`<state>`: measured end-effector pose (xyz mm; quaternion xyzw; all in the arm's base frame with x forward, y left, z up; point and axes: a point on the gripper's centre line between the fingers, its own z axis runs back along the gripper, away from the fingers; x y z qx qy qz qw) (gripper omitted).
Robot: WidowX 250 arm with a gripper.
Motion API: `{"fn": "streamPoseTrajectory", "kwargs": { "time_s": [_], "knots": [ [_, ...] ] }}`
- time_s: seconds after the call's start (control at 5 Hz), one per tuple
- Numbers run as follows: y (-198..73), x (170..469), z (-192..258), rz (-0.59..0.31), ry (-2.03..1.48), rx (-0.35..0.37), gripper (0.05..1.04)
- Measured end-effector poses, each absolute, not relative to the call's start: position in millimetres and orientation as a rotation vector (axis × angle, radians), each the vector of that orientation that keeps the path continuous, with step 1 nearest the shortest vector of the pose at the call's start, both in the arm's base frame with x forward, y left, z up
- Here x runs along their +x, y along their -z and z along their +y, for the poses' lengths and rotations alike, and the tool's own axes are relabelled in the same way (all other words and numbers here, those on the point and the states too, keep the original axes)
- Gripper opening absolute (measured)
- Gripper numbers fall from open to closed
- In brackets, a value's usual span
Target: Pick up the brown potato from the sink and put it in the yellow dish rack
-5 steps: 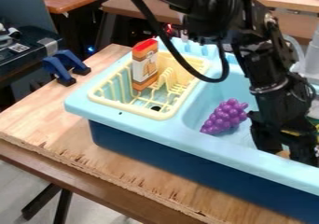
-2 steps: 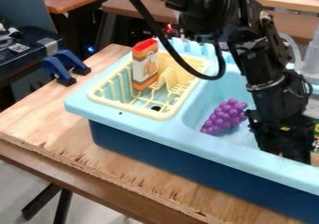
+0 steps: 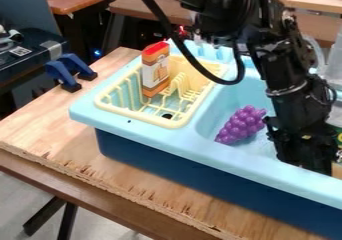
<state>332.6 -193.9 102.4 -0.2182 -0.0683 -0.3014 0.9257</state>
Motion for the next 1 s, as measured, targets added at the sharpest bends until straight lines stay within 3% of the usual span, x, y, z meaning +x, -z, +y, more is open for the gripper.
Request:
{"fn": "streamPoseTrajectory", "kwargs": {
  "time_s": [0.2, 0.4, 0.6, 1.0],
  "knots": [
    [-114, 338, -194, -0.211, 0.666, -0.418, 0.473],
    [-143, 336, -199, -0.304, 0.742, -0.386, 0.311],
    [-153, 329, -202, -0.322, 0.801, -0.349, 0.226],
    [-178, 314, -183, -0.351, 0.797, -0.252, 0.166]
  ]
}}
